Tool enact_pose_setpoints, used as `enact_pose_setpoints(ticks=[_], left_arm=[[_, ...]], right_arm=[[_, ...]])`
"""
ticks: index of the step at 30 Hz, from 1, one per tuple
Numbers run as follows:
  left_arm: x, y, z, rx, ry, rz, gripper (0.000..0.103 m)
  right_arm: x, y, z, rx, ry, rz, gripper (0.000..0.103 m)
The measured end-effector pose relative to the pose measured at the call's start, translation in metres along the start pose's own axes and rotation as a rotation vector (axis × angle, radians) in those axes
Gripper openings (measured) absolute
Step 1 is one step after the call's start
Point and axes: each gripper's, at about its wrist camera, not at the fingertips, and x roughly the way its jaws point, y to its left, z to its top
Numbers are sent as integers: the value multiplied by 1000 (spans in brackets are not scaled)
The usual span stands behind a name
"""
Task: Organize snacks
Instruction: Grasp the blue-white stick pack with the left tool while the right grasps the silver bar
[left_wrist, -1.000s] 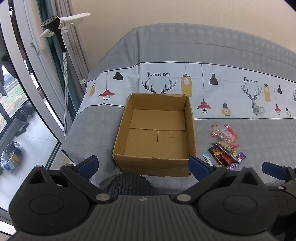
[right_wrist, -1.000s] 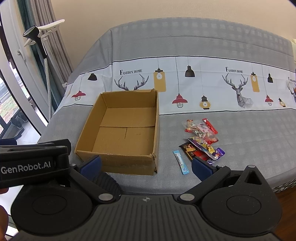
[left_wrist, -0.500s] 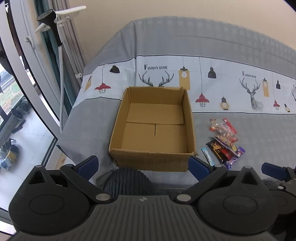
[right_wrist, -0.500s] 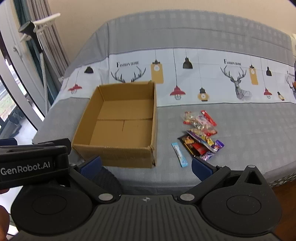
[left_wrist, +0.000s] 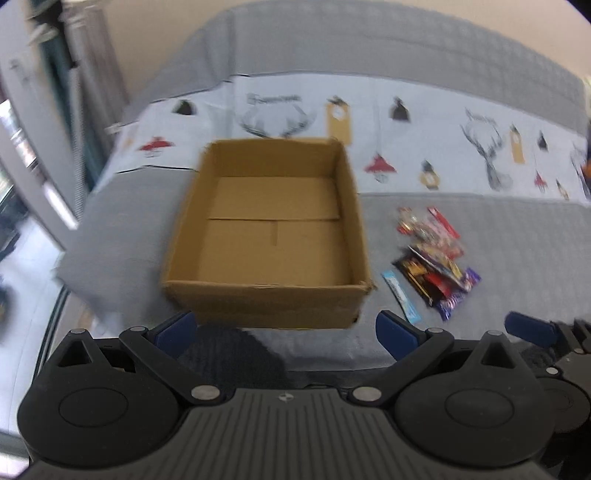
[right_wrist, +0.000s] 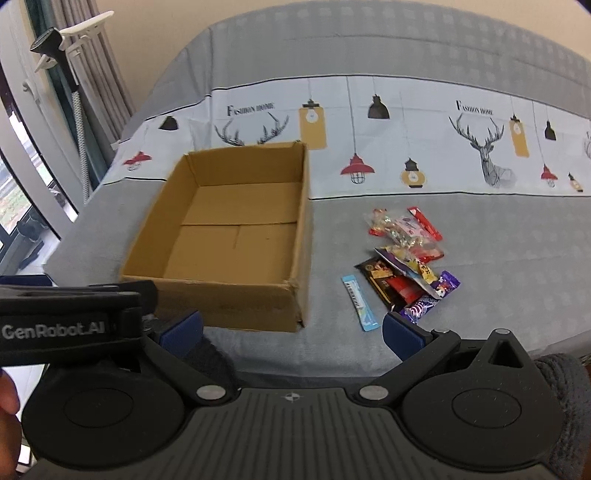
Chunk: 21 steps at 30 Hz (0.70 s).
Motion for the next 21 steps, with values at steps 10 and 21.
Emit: enact_pose_setpoints(ticks=[10,21], left_arm=[[126,-90,-20,25,-39,-286,103],[251,-145,-17,-99,23,-428,70]], right_arm=[[94,-138,-41,93,-29,20,103],[167,-216,-38,99,-4,-5,76]])
